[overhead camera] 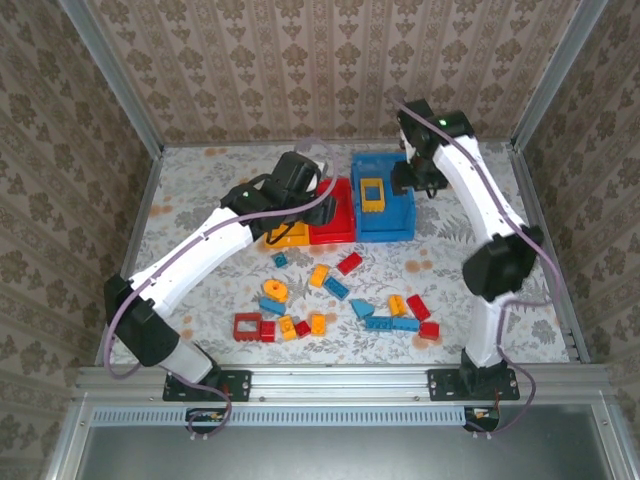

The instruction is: Sort the legos into containers by color

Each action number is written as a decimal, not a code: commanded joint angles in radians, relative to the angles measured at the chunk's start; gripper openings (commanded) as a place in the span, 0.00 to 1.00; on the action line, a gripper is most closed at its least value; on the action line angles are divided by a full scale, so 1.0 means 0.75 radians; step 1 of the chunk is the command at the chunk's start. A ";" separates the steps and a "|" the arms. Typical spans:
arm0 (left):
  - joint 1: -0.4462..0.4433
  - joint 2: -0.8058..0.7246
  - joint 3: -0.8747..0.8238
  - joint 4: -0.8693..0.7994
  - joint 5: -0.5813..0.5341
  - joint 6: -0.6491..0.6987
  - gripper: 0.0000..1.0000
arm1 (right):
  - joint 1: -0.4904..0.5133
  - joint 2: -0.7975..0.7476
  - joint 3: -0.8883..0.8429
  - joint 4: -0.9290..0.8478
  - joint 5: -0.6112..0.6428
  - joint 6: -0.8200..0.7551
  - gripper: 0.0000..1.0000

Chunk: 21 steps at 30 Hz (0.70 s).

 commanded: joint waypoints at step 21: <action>0.205 -0.769 -1.023 -0.526 -0.030 -0.664 0.54 | 0.602 -1.323 -2.072 1.765 -0.476 -0.060 0.76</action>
